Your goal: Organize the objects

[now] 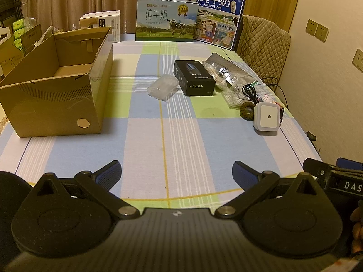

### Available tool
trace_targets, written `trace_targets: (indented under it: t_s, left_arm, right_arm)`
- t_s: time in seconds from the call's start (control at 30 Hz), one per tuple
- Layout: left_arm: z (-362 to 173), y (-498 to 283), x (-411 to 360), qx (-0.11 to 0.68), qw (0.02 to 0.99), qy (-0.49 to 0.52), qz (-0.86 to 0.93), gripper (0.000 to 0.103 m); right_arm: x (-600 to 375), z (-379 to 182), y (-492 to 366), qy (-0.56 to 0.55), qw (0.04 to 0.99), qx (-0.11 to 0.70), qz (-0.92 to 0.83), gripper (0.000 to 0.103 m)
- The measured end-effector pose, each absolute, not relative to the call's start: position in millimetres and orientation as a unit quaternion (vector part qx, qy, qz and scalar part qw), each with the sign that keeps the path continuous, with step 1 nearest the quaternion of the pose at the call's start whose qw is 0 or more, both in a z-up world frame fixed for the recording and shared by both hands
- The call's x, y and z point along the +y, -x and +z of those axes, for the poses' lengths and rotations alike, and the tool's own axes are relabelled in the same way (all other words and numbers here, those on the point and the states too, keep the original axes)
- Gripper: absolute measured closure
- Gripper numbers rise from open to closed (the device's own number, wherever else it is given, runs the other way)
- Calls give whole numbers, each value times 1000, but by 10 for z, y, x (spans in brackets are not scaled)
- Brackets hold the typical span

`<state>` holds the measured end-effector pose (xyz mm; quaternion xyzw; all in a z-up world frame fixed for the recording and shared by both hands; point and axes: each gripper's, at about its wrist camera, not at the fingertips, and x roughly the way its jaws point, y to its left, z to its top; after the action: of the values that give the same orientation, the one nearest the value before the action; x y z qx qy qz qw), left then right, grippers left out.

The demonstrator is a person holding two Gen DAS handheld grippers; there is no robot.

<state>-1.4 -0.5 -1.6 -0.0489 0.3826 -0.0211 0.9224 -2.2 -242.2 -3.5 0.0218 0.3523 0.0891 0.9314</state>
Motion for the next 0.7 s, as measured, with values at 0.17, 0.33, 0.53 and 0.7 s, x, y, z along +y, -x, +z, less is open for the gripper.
trace_targets:
  t_s: [0.17, 0.33, 0.53, 0.7]
  left_arm:
    - [-16, 17, 1, 383, 922, 51, -22, 1]
    - [-15, 19, 8, 383, 922, 53, -23, 1]
    - [-20, 13, 10, 384, 921, 54, -24, 1]
    - [-21, 14, 4, 385, 921, 54, -24, 1]
  right_arm:
    - [-2420, -36, 23, -22, 931, 352, 89, 2]
    - [-2419, -35, 23, -21, 931, 352, 89, 2]
    - [-2418, -30, 20, -21, 931, 353, 89, 2]
    - [-2413, -29, 17, -21, 931, 353, 89, 2]
